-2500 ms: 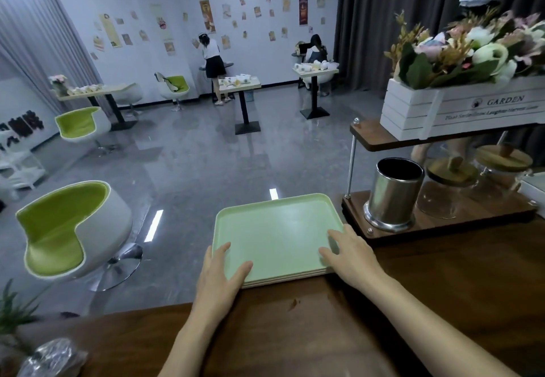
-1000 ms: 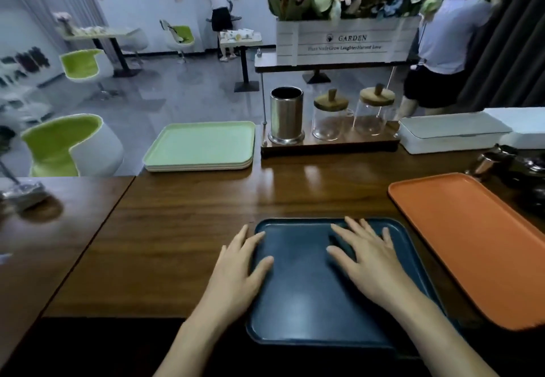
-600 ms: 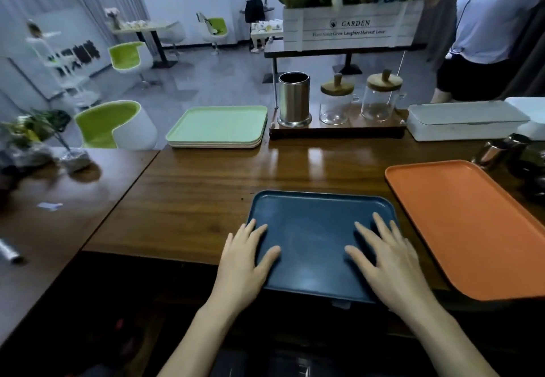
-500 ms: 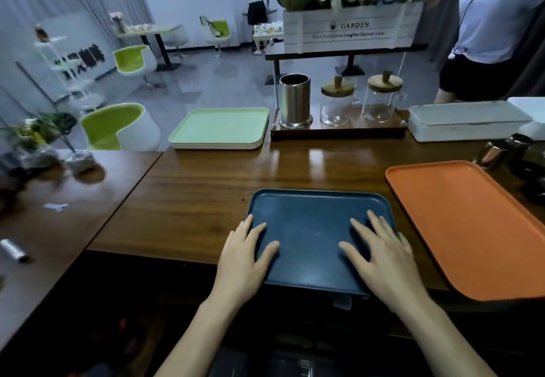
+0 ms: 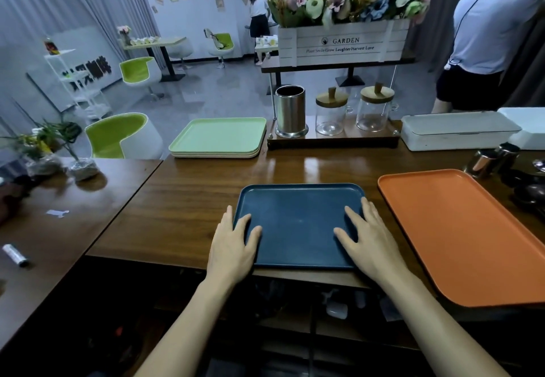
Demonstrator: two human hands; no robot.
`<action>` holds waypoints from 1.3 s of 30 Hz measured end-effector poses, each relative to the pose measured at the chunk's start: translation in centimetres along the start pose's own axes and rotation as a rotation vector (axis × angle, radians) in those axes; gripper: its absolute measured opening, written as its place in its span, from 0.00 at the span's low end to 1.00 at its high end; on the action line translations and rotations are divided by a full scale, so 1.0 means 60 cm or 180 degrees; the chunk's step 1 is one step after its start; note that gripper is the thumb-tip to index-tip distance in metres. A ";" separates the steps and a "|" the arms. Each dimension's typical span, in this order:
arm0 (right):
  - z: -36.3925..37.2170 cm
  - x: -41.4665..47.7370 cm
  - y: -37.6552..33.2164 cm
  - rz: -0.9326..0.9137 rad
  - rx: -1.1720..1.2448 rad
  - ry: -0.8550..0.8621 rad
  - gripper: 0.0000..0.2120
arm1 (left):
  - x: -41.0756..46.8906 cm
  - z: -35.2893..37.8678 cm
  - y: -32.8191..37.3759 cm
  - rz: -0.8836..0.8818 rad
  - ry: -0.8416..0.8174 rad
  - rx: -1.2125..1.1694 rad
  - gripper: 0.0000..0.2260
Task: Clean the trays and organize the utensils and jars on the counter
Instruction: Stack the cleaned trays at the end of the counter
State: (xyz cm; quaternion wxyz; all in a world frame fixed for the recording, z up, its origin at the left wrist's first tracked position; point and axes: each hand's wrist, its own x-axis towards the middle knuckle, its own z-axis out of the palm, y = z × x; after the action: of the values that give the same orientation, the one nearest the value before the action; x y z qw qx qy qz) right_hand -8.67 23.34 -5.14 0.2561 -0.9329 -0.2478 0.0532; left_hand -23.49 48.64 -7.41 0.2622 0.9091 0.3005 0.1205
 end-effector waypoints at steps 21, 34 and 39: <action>0.019 0.005 -0.018 0.0431 0.0170 0.0153 0.44 | 0.045 -0.003 -0.013 0.0113 0.0171 -0.0316 0.27; 0.106 0.163 -0.222 0.0108 0.0452 0.0238 0.47 | 0.221 -0.136 -0.188 0.0124 0.0256 -0.0329 0.30; 0.149 0.223 -0.314 0.0110 0.0473 0.0140 0.45 | 0.298 -0.201 -0.248 0.0119 0.0254 -0.0292 0.30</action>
State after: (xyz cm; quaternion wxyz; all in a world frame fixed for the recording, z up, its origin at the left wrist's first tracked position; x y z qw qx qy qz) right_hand -7.22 47.99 -3.00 0.3290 -0.9163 -0.2213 0.0553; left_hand -21.05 74.56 -4.42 0.2892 0.8960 0.2878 0.1752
